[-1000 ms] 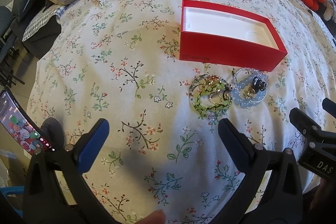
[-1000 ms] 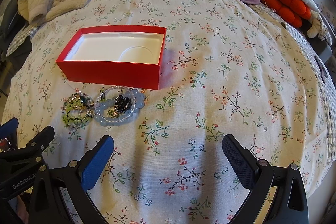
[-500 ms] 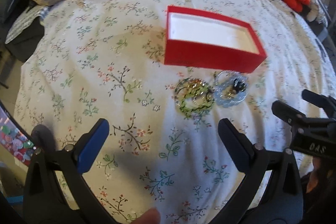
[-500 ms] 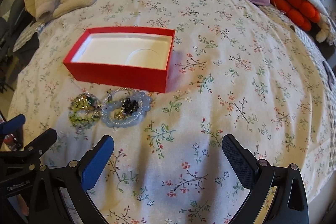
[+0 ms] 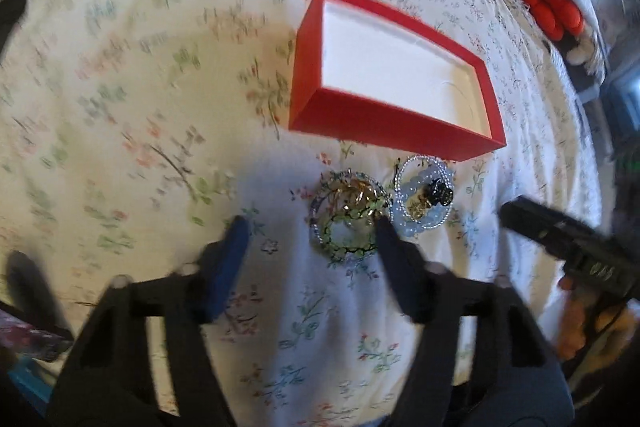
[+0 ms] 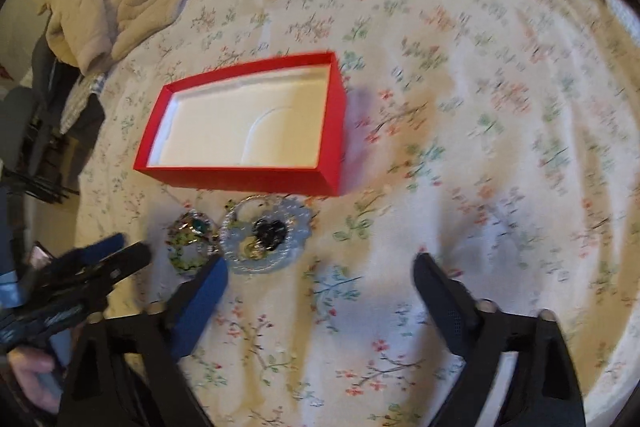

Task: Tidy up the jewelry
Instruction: 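Grasp the dark beaded bracelet with the left gripper while the right grasps the silver beaded bracelet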

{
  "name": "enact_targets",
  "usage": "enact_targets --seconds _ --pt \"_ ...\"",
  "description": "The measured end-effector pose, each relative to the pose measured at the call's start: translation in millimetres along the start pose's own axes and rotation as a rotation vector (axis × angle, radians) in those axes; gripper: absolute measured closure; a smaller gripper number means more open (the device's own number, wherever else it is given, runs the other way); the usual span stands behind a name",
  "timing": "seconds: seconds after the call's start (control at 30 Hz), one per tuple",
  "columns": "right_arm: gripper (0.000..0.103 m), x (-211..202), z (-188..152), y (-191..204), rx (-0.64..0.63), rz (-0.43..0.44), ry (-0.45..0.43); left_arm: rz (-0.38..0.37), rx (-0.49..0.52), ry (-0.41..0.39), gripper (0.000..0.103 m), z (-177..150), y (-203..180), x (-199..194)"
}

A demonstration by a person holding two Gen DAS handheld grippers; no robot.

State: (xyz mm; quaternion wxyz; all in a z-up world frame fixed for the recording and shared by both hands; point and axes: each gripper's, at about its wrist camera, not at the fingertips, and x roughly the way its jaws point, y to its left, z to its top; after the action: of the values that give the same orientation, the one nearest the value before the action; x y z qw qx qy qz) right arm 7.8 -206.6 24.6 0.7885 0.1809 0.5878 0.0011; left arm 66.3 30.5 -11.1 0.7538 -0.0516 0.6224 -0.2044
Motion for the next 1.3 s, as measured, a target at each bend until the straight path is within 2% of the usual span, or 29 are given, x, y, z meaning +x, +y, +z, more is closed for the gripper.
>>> enact_targets --seconds 0.1,0.23,0.33,0.57,0.7,0.77,0.8,0.93,1.3 --pt "0.035 14 -1 2 0.018 0.044 0.053 -0.023 -0.019 0.016 0.056 2 6 6" --pt "0.050 29 -2 3 0.027 0.047 0.086 -0.052 -0.033 0.026 0.071 5 9 12" --pt "0.056 37 -1 3 0.050 0.065 0.106 -0.062 -0.022 0.021 0.077 9 6 14" --pt "0.071 48 0 0 0.088 0.064 0.124 -0.032 -0.006 0.045 0.094 15 0 30" --pt "0.078 54 2 2 0.093 0.057 0.131 -0.025 -0.010 0.044 0.095 15 1 32" --pt "0.085 56 2 2 0.090 0.056 0.127 -0.018 -0.005 0.041 0.097 15 1 32" --pt "0.091 57 3 3 0.088 0.064 0.128 -0.012 -0.002 0.037 0.098 14 0 32" --pt "0.097 54 2 10 0.063 0.063 0.110 0.005 0.009 0.019 0.100 13 -5 30" --pt "0.099 17 -2 10 0.045 0.095 0.005 0.061 0.085 -0.099 0.100 3 -20 -2"
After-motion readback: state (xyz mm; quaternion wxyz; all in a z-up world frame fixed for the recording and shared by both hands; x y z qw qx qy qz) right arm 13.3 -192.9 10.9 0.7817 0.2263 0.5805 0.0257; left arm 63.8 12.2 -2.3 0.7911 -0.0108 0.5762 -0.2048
